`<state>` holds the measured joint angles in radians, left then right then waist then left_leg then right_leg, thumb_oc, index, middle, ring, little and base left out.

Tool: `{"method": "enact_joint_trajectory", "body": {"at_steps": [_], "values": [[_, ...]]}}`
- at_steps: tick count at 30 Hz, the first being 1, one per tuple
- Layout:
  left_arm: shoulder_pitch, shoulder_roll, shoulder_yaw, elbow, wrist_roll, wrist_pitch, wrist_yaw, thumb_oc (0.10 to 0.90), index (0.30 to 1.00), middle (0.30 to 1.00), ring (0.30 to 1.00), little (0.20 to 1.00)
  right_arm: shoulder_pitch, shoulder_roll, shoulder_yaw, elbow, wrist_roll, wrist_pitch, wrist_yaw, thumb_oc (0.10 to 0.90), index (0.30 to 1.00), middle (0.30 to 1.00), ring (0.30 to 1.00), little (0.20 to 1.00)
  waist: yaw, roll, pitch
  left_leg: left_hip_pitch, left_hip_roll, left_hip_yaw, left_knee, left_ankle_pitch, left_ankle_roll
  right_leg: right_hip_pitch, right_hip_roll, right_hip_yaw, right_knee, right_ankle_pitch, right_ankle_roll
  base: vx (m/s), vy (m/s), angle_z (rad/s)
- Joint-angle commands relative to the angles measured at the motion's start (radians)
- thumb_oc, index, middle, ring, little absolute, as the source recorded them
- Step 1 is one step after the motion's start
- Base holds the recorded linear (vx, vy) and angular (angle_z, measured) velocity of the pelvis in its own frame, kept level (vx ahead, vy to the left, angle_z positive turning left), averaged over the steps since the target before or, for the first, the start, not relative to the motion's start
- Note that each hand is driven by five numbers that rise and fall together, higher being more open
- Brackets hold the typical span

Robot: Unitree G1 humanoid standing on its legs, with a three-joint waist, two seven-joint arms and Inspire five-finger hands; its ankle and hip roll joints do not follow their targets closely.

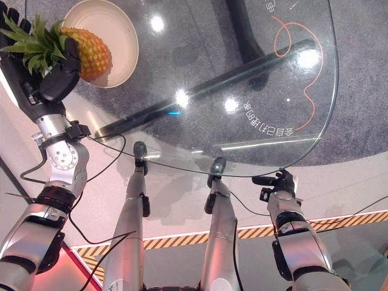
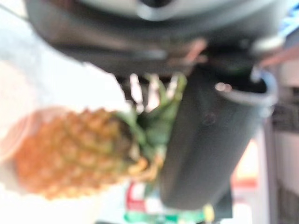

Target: Pick up the fruit to the plate

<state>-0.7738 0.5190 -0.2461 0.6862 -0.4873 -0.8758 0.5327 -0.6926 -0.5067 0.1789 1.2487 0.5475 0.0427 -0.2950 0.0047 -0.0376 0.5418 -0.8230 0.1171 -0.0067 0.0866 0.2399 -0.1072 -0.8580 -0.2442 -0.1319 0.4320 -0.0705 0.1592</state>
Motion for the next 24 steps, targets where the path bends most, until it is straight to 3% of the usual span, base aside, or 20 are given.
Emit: {"method": "enact_joint_trajectory", "body": {"at_steps": [1, 24], "values": [[-0.022, 0.005, 0.085, -0.016, 0.030, -0.052, 0.003, 0.800, 0.900, 0.900, 0.900, 0.900, 0.059, -0.066, -0.027, 0.029, -0.034, -0.009, -0.042, 0.800, 0.900, 0.900, 0.900, 0.900, 0.019, -0.008, -0.022, -0.005, 0.033, -0.032, 0.162, -0.196, -0.018, 0.061, -0.010, -0.024, -0.185, 0.155, 0.027, 0.00, 0.000, 0.00], [0.005, -0.005, 0.069, -0.011, -0.012, -0.018, -0.056, 0.800, 0.900, 0.900, 0.900, 0.900, 0.058, -0.066, -0.028, 0.024, -0.033, -0.005, -0.045, 0.800, 0.900, 0.900, 0.900, 0.900, 0.021, -0.006, -0.022, -0.006, 0.032, -0.033, 0.164, -0.195, -0.017, 0.060, -0.011, -0.025, -0.185, 0.158, 0.027, 0.00, 0.000, 0.00]]}}
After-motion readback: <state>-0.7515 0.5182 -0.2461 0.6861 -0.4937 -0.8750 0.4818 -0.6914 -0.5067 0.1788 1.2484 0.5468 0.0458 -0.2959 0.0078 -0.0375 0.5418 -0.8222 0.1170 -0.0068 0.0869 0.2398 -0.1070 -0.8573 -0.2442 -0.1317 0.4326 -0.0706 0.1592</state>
